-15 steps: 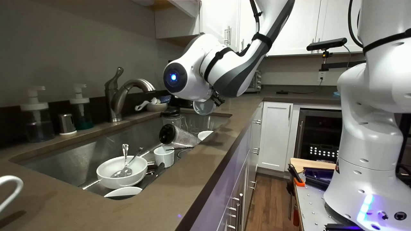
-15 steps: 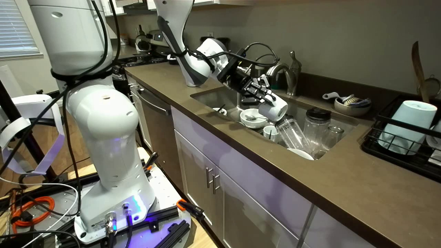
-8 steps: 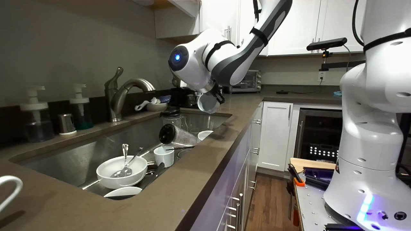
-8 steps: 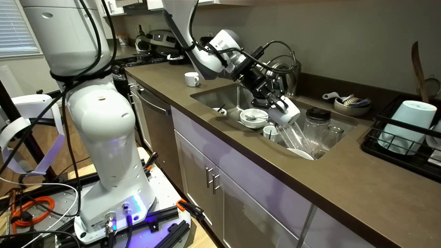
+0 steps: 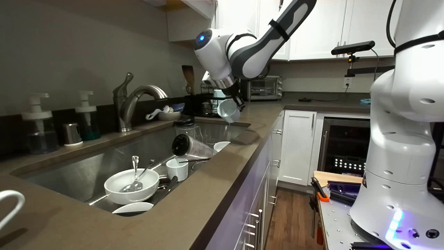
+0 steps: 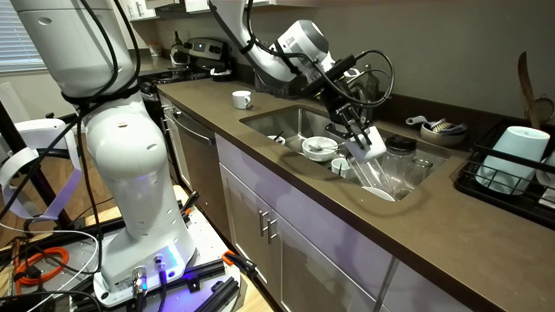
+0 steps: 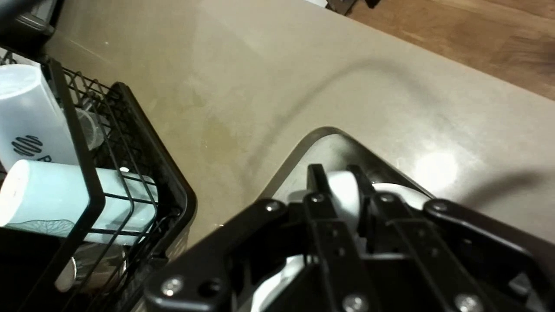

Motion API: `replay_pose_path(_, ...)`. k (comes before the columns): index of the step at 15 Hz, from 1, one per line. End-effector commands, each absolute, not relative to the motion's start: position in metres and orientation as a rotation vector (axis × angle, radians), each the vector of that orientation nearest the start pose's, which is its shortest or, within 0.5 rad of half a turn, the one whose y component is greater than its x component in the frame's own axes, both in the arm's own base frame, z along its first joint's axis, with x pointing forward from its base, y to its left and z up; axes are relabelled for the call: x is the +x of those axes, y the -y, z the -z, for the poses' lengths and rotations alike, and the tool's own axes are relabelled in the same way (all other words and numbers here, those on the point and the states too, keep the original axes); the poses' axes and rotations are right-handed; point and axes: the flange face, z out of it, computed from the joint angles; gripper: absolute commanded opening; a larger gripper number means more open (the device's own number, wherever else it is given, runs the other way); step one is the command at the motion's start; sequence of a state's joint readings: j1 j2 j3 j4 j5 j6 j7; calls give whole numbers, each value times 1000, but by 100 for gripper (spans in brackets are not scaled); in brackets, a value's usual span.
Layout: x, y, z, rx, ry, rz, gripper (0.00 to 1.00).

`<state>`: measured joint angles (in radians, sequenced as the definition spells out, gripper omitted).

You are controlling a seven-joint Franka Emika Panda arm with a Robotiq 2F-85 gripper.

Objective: Empty the mug into the sink

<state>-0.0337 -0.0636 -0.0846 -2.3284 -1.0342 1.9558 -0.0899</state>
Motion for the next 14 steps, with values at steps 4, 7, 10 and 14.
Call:
replay_pose_path(4, 474, 152, -393, 2375, -566, 333, 4)
replay_pose_path(7, 477, 173, -399, 2437, -536, 273, 4)
replay_pose_path(10, 480, 193, -404, 2482, -496, 235, 4)
replay_pose_path(14, 480, 218, -409, 2543, -435, 219, 4)
